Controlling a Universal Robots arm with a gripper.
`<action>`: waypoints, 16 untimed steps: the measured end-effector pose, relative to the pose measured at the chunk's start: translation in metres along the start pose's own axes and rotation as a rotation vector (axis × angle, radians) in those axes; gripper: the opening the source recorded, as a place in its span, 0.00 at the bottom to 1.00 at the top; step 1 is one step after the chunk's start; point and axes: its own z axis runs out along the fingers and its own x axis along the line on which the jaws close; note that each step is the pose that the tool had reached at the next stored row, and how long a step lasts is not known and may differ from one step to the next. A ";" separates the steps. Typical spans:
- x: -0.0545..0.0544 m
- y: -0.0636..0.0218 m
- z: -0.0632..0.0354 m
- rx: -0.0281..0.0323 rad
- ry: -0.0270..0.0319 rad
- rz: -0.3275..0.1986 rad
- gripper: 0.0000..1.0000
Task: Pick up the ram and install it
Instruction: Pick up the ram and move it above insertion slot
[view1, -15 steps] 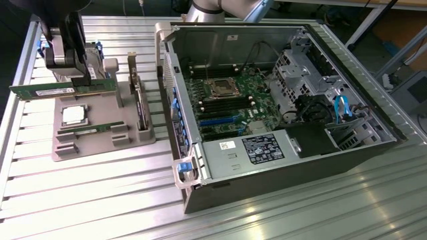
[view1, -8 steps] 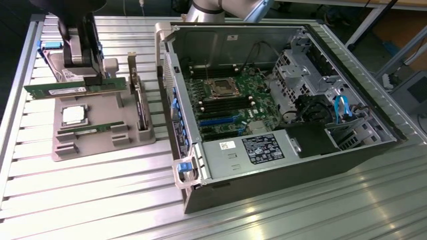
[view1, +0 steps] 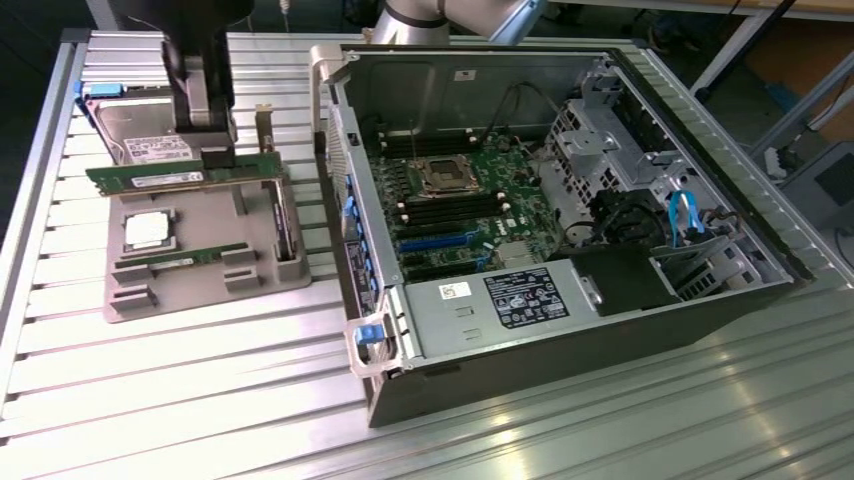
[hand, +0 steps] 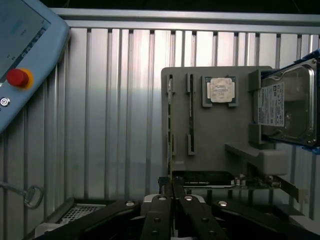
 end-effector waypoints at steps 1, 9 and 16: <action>0.000 -0.0031 -0.0002 -0.0002 0.0001 0.000 0.12; 0.001 -0.0315 -0.0011 -0.0008 0.0000 0.000 0.12; 0.002 -0.0576 -0.0021 -0.0011 0.0001 -0.002 0.12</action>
